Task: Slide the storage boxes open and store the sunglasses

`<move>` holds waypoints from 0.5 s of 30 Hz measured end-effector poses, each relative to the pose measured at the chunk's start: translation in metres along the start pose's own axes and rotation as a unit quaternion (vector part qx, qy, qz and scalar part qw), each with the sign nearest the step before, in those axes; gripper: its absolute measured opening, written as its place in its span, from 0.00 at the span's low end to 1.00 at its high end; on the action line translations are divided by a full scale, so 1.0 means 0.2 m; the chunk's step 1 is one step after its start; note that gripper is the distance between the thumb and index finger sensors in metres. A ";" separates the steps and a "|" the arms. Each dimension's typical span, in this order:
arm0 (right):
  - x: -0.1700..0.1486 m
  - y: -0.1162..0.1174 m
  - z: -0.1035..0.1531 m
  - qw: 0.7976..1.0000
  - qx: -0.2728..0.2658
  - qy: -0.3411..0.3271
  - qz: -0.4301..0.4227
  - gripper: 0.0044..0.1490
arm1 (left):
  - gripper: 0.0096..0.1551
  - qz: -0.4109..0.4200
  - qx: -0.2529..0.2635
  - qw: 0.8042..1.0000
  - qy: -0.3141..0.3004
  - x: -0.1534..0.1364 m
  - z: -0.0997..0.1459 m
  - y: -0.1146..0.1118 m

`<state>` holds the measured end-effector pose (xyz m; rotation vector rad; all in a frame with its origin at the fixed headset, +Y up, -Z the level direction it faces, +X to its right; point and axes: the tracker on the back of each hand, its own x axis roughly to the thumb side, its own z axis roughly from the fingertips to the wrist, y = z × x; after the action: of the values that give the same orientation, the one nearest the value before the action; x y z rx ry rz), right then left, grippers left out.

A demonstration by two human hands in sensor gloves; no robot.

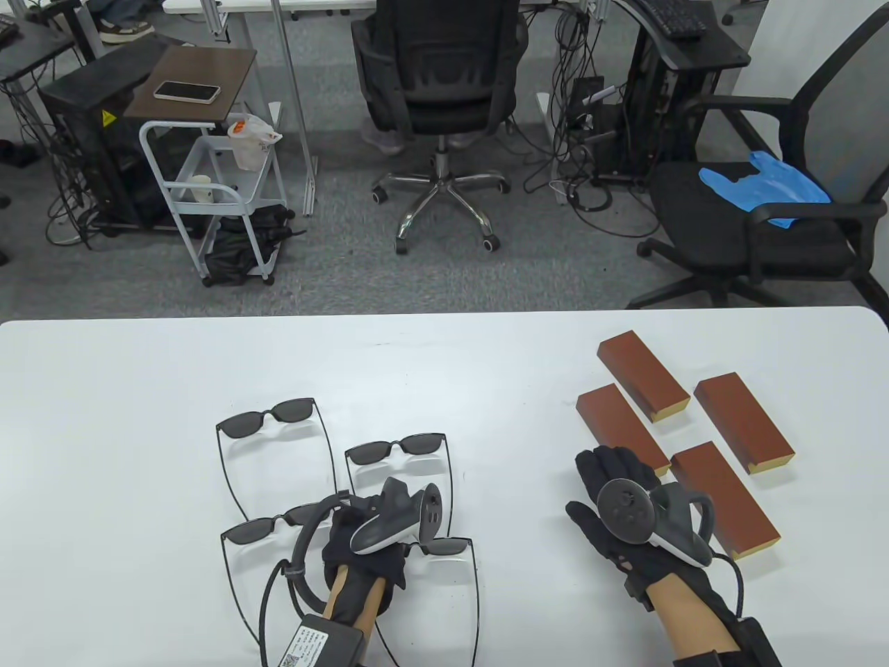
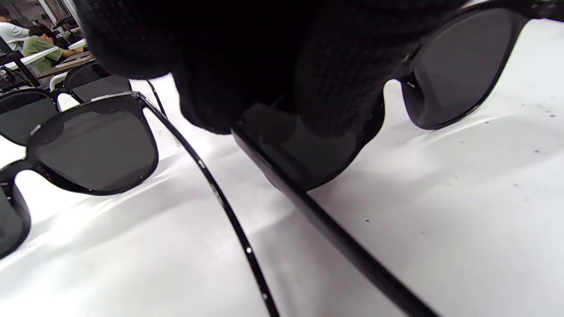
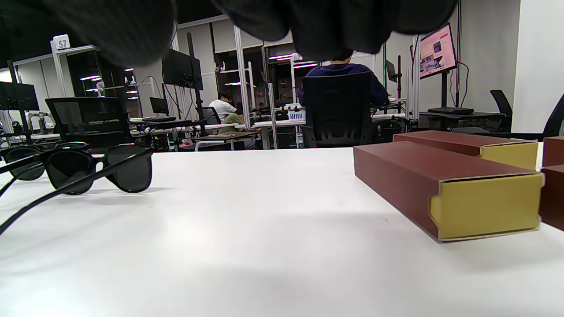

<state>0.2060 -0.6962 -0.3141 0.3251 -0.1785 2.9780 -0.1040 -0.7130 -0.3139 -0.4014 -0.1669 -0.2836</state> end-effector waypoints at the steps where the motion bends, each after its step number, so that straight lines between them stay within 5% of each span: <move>1: 0.00 0.00 0.00 1.000 0.000 0.000 0.000 0.45 | 0.21 0.004 0.001 1.000 -0.001 0.00 0.00 0.00; 8: -0.01 0.00 0.00 1.000 0.000 0.000 -0.005 0.45 | 0.21 0.017 0.021 1.000 -0.009 -0.01 0.02 0.01; 15: -0.01 0.00 0.00 0.996 -0.012 -0.041 -0.076 0.43 | 0.20 0.056 0.135 0.988 -0.055 0.06 0.11 0.16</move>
<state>0.2081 -0.6971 -0.3157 0.4374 -0.1892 2.8128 -0.0854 -0.6791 -0.3033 -0.1573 -0.2865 -0.1258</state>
